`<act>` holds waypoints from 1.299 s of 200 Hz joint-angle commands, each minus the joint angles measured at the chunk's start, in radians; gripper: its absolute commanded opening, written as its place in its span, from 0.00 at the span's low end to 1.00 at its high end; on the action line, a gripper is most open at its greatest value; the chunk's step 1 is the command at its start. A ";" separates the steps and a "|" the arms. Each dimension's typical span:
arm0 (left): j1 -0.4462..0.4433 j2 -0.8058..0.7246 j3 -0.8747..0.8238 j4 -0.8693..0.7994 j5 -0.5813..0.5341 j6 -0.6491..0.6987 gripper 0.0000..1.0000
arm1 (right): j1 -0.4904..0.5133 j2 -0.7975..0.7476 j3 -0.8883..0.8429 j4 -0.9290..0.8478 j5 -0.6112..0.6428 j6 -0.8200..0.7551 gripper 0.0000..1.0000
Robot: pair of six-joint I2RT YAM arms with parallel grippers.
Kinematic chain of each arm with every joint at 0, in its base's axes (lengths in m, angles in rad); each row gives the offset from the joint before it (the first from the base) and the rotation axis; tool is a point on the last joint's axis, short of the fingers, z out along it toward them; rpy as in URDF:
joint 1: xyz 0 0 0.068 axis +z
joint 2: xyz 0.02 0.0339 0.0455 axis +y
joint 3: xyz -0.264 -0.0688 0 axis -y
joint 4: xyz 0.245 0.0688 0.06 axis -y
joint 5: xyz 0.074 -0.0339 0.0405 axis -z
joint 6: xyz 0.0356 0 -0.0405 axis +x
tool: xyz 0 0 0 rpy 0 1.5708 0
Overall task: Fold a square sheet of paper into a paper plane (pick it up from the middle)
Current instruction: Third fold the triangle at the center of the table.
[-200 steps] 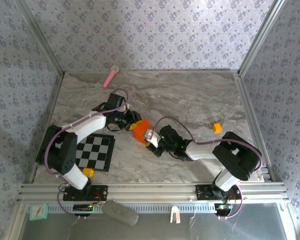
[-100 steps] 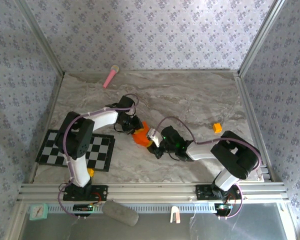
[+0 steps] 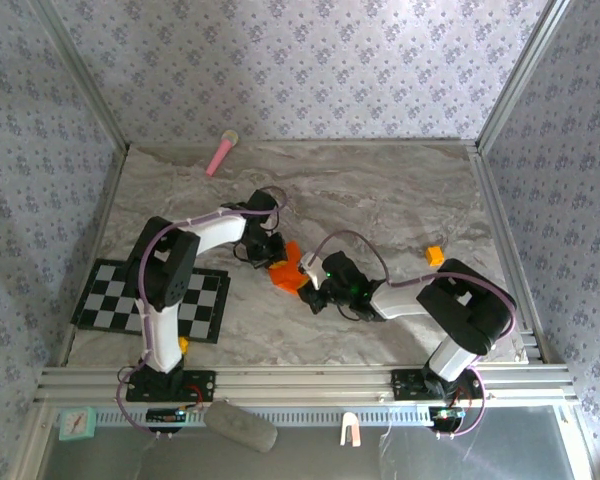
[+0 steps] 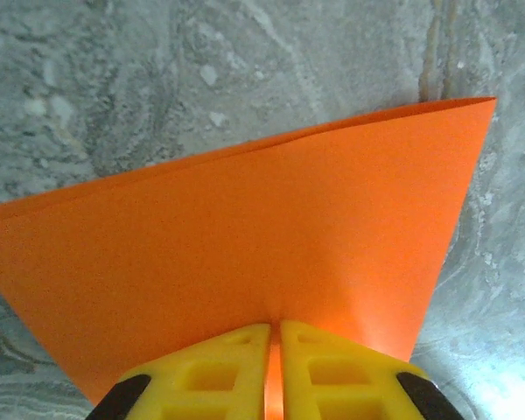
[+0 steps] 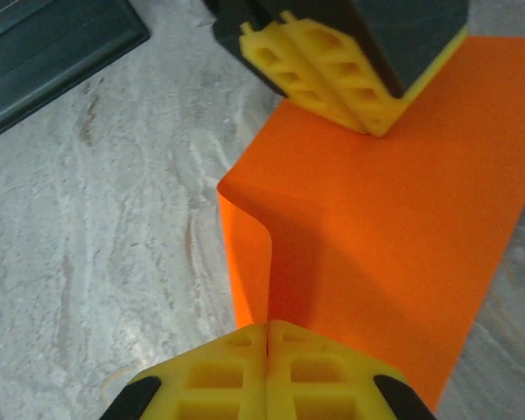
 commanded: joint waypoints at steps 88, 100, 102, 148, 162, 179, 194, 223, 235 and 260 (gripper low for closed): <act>-0.024 0.065 0.058 -0.109 -0.038 0.082 0.14 | -0.011 0.022 0.056 -0.082 0.129 0.043 0.05; -0.025 0.070 0.061 -0.110 -0.037 0.086 0.13 | -0.010 0.025 0.061 -0.089 0.129 0.040 0.05; -0.026 0.070 0.061 -0.110 -0.037 0.086 0.13 | -0.009 0.026 0.062 -0.091 0.130 0.040 0.05; -0.031 0.074 0.069 -0.112 -0.032 0.094 0.13 | -0.010 0.041 0.082 -0.113 0.119 0.036 0.05; -0.032 0.076 0.069 -0.114 -0.031 0.094 0.13 | -0.010 0.044 0.087 -0.115 0.115 0.036 0.05; -0.033 0.076 0.069 -0.113 -0.030 0.095 0.13 | -0.011 0.049 0.090 -0.121 0.110 0.035 0.05; -0.034 0.073 0.071 -0.113 -0.031 0.096 0.13 | -0.010 0.053 0.093 -0.125 0.108 0.036 0.05; -0.034 0.069 0.071 -0.111 -0.031 0.094 0.14 | -0.011 0.056 0.096 -0.140 0.103 0.042 0.05; -0.034 0.067 0.072 -0.112 -0.031 0.094 0.14 | -0.011 0.058 0.097 -0.146 0.100 0.044 0.05; -0.034 0.063 0.073 -0.109 -0.029 0.094 0.14 | -0.012 0.064 0.101 -0.159 0.096 0.047 0.05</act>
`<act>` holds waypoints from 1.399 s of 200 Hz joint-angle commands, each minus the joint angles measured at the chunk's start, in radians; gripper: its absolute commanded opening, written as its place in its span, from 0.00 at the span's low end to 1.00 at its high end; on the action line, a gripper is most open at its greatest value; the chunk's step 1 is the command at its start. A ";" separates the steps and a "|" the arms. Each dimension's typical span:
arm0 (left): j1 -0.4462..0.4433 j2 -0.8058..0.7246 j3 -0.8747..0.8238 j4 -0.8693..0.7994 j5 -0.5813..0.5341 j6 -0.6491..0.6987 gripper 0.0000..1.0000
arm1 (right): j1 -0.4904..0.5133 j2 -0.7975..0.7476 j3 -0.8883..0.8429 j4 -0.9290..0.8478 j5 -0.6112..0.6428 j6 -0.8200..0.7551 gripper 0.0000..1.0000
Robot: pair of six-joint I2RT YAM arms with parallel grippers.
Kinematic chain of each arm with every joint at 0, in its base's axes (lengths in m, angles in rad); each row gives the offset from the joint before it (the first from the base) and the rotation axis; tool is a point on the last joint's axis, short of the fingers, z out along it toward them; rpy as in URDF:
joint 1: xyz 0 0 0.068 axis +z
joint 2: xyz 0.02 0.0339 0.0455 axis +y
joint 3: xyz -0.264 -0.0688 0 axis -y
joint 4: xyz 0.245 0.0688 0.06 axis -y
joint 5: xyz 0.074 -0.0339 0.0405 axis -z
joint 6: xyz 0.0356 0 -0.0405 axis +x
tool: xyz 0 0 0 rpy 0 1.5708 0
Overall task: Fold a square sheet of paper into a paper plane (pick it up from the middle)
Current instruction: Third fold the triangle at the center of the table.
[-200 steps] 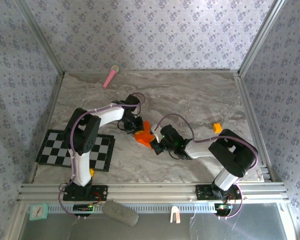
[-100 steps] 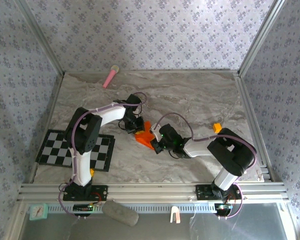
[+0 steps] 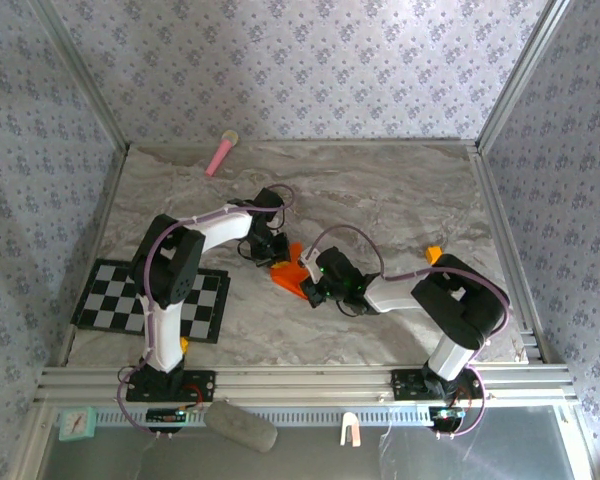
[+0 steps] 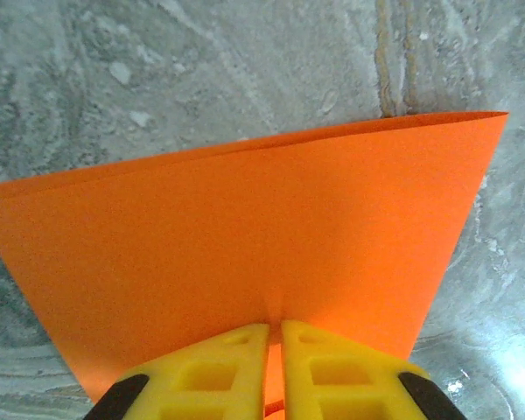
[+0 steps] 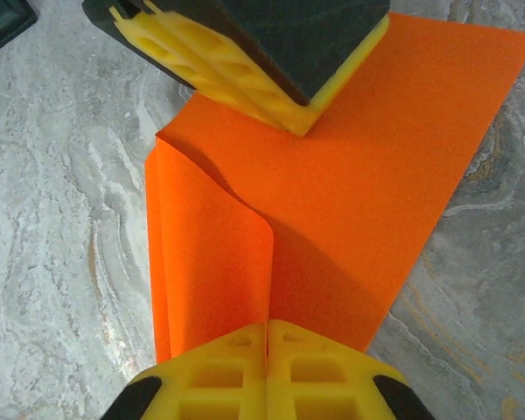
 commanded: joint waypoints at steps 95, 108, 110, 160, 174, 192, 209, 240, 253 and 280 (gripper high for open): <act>-0.002 -0.037 0.029 -0.016 -0.017 -0.007 0.18 | -0.016 0.048 0.037 -0.048 -0.066 0.040 0.05; 0.006 -0.066 0.019 -0.001 -0.028 -0.026 0.20 | -0.017 0.052 0.038 -0.045 -0.071 0.045 0.06; 0.007 -0.071 0.016 0.001 -0.029 -0.029 0.20 | -0.017 0.053 0.038 -0.045 -0.072 0.046 0.06; 0.030 -0.201 -0.106 0.083 -0.062 -0.122 0.27 | -0.023 0.073 0.047 -0.044 -0.095 0.063 0.06; 0.032 -0.240 -0.157 0.116 -0.058 -0.156 0.29 | -0.024 0.078 0.053 -0.050 -0.101 0.066 0.06; 0.032 -0.291 -0.224 0.154 -0.050 -0.201 0.31 | -0.025 0.080 0.055 -0.058 -0.102 0.069 0.06; 0.031 -0.336 -0.283 0.190 -0.045 -0.247 0.32 | -0.025 0.082 0.060 -0.067 -0.102 0.071 0.07; 0.027 -0.388 -0.390 0.278 -0.028 -0.340 0.34 | -0.027 0.090 0.067 -0.073 -0.108 0.075 0.07; 0.021 -0.395 -0.418 0.307 -0.017 -0.365 0.36 | -0.027 0.091 0.071 -0.076 -0.108 0.078 0.07; -0.001 -0.401 -0.453 0.332 -0.015 -0.397 0.43 | -0.026 0.094 0.077 -0.079 -0.113 0.083 0.07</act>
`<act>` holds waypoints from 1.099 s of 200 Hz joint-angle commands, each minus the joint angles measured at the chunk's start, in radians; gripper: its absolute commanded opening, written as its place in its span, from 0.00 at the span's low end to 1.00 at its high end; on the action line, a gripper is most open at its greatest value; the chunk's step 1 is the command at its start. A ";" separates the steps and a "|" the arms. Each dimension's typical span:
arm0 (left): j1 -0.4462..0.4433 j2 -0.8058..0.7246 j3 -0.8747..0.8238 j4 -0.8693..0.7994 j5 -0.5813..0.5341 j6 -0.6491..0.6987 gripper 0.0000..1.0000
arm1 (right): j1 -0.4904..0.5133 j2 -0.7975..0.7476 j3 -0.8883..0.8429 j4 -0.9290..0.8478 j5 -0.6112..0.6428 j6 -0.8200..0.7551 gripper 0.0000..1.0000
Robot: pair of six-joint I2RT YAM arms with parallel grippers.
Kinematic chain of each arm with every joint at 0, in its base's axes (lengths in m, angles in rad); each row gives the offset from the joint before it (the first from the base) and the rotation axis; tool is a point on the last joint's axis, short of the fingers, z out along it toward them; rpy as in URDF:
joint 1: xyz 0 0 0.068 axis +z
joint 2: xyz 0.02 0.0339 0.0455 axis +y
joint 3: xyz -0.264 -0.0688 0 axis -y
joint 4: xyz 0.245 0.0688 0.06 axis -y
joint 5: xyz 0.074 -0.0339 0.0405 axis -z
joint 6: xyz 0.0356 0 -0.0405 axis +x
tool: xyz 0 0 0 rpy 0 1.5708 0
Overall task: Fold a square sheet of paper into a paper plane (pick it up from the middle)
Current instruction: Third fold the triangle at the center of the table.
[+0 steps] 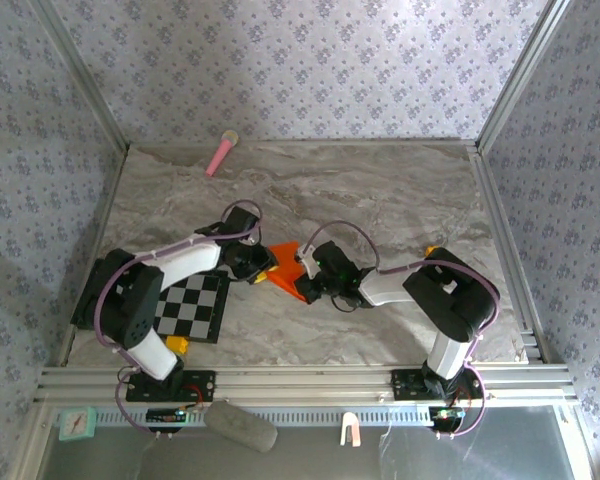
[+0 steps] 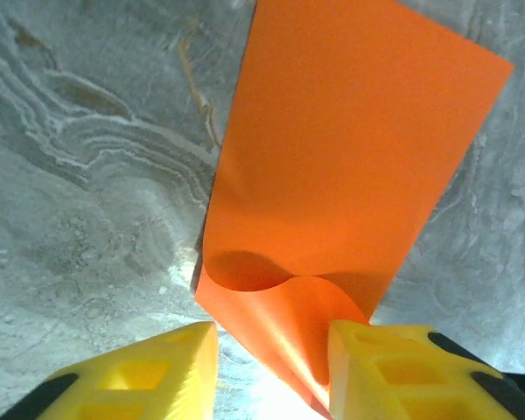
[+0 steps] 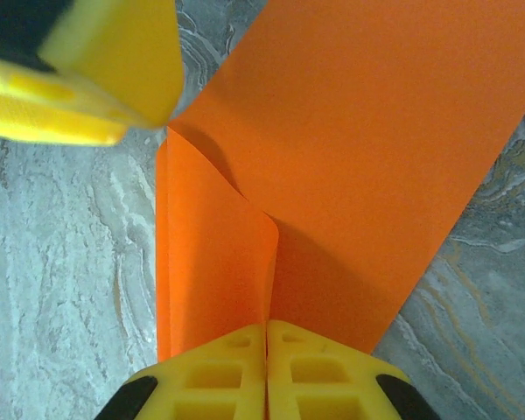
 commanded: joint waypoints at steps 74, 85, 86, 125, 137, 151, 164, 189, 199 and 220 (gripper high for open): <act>-0.042 0.011 -0.051 0.076 0.021 -0.065 0.46 | -0.004 0.040 0.024 -0.076 -0.018 0.025 0.08; -0.043 0.017 -0.049 0.073 0.020 -0.063 0.44 | -0.004 0.043 0.027 -0.080 -0.018 0.025 0.08; -0.043 0.017 -0.049 0.072 0.020 -0.063 0.44 | -0.004 0.043 0.027 -0.080 -0.019 0.025 0.08; -0.043 0.036 -0.054 0.060 0.013 -0.055 0.38 | -0.004 0.051 0.032 -0.088 -0.020 0.033 0.09; -0.043 0.038 -0.054 0.056 0.012 -0.054 0.38 | -0.004 0.053 0.033 -0.091 -0.020 0.034 0.10; -0.043 0.038 -0.056 0.051 0.005 -0.052 0.38 | -0.004 0.056 0.037 -0.096 -0.020 0.035 0.10; -0.043 0.039 -0.056 0.041 -0.003 -0.049 0.37 | -0.004 0.057 0.038 -0.097 -0.022 0.036 0.10; -0.044 0.049 -0.056 0.031 -0.007 -0.045 0.32 | -0.004 0.060 0.040 -0.102 -0.018 0.038 0.11; -0.044 0.050 -0.057 0.031 -0.008 -0.046 0.30 | -0.004 0.060 0.043 -0.105 -0.018 0.039 0.11; -0.043 0.055 -0.055 0.020 -0.015 -0.042 0.26 | -0.004 0.064 0.045 -0.109 -0.018 0.038 0.11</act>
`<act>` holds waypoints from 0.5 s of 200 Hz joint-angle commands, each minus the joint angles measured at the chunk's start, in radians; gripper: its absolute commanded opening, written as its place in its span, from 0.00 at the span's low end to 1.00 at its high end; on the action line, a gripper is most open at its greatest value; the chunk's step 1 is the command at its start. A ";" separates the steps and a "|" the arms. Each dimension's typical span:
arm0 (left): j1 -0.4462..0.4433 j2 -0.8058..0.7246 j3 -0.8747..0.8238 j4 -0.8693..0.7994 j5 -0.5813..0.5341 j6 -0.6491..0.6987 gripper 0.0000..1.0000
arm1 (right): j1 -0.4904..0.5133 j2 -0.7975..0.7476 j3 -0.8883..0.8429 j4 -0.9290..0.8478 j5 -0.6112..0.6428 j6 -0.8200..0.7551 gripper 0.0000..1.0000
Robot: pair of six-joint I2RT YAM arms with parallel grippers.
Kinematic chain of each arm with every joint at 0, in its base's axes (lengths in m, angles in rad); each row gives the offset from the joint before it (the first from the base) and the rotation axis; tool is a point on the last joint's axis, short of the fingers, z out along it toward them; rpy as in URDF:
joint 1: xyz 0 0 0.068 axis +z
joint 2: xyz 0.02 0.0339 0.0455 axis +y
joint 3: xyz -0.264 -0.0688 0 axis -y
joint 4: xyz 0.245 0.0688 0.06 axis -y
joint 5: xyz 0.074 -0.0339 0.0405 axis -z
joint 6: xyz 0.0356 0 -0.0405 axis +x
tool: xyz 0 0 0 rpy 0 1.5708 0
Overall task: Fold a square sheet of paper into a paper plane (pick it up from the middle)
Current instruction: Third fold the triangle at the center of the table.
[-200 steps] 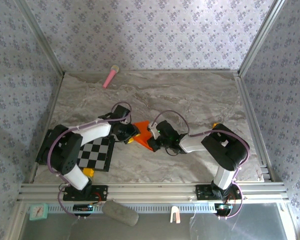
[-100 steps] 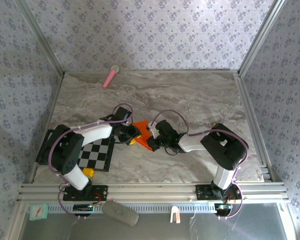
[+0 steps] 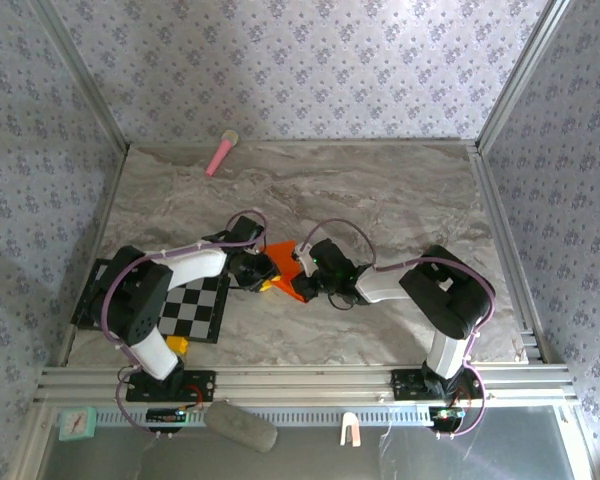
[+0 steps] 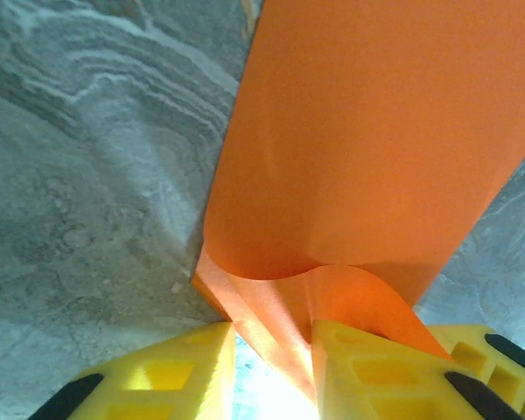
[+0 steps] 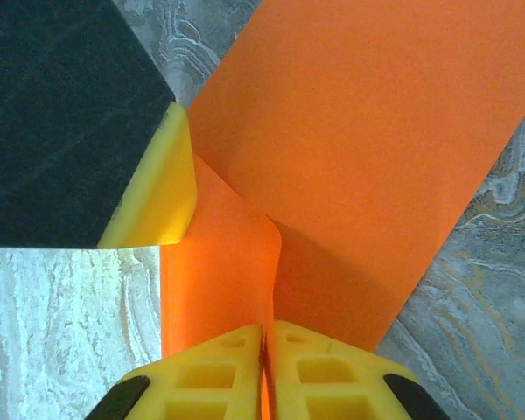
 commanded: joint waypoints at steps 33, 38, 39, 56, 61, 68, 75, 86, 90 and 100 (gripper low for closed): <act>-0.005 0.018 -0.001 -0.043 -0.027 0.018 0.22 | -0.004 0.041 0.011 -0.097 0.002 0.018 0.11; -0.005 0.017 0.001 -0.046 -0.029 0.019 0.22 | -0.003 0.042 0.013 -0.099 0.002 0.018 0.11; -0.006 0.017 0.002 -0.046 -0.029 0.020 0.22 | -0.002 0.043 0.013 -0.099 0.003 0.019 0.11; -0.006 0.007 0.011 -0.053 -0.029 0.027 0.22 | -0.002 0.047 0.018 -0.107 0.004 0.019 0.11; -0.006 0.001 0.016 -0.057 -0.028 0.029 0.23 | -0.003 0.048 0.019 -0.109 0.004 0.018 0.11; -0.005 -0.011 0.021 -0.060 -0.030 0.033 0.24 | -0.002 0.049 0.020 -0.112 0.004 0.019 0.11; -0.004 -0.025 0.026 -0.062 -0.030 0.038 0.24 | -0.003 0.052 0.022 -0.115 0.006 0.019 0.11; -0.005 -0.053 0.030 -0.062 -0.031 0.038 0.25 | -0.002 0.051 0.022 -0.117 0.005 0.018 0.11; -0.005 -0.062 0.031 -0.062 -0.032 0.038 0.26 | -0.001 0.051 0.023 -0.118 0.006 0.019 0.11; -0.005 -0.082 0.030 -0.059 -0.029 0.038 0.26 | -0.001 0.052 0.022 -0.120 0.007 0.017 0.11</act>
